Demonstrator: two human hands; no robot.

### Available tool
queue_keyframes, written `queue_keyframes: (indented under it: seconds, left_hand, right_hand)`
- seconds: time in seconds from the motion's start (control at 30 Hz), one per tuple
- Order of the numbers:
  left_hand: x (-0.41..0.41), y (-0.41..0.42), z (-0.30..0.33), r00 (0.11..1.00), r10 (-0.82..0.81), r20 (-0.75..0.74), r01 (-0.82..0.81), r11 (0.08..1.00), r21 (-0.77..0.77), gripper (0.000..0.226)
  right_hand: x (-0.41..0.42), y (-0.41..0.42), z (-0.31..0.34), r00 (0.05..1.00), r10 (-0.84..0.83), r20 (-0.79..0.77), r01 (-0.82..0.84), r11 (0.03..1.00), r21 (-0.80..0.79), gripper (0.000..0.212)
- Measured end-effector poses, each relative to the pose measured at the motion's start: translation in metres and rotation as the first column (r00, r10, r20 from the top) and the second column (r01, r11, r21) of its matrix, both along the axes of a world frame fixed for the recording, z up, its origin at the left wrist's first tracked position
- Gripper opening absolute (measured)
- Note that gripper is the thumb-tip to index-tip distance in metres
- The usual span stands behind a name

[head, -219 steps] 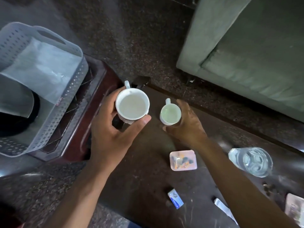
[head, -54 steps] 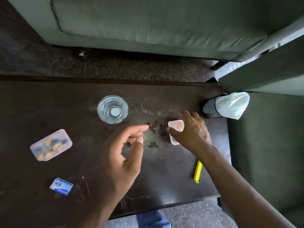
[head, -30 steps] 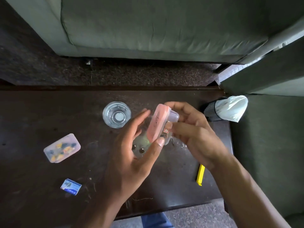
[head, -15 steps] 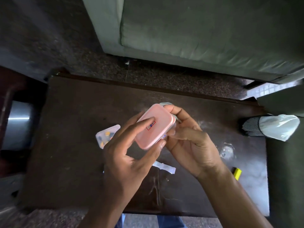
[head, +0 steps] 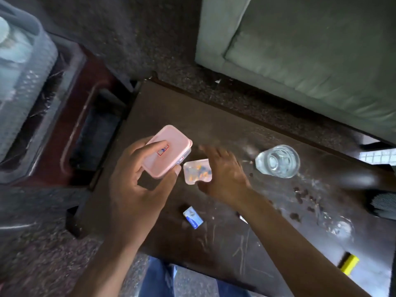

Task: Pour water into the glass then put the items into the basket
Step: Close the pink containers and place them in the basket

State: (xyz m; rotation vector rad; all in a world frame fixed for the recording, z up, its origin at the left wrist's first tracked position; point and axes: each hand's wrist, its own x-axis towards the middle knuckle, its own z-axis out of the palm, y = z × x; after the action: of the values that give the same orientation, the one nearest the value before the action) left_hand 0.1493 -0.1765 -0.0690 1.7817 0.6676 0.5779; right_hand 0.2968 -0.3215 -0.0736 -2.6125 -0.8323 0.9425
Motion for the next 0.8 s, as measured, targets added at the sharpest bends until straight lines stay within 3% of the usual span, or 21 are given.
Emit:
queue_keyframes:
  seconds: [0.17,0.4,0.5,0.63,0.8]
  left_hand:
    - [-0.016,0.026,-0.007,0.999,0.03,0.014,-0.031,0.999,0.038,0.044]
    - [-0.037,0.06,-0.011,0.992,0.111,0.058,-0.114,0.993,0.041,0.044]
    - [-0.045,0.077,-0.009,0.984,0.165,0.073,-0.168,0.985,0.047,0.043]
    - [-0.06,0.111,-0.003,0.967,0.239,0.088,-0.248,0.961,0.119,0.04]
    - [-0.076,0.147,0.011,0.918,0.38,0.111,-0.394,0.905,0.159,0.039]
  right_hand:
    - [-0.014,0.026,-0.03,0.939,0.305,0.158,-0.266,0.937,-0.226,0.094]
    - [-0.016,0.045,-0.04,0.899,0.359,0.25,-0.29,0.917,-0.274,0.059]
    - [-0.014,0.059,-0.026,0.903,0.298,0.31,-0.25,0.95,-0.186,0.046]
    - [-0.011,0.097,0.004,0.988,0.1,0.116,-0.114,0.986,0.119,0.066]
    - [-0.015,0.161,0.039,1.0,-0.001,0.015,-0.005,0.918,0.397,0.071]
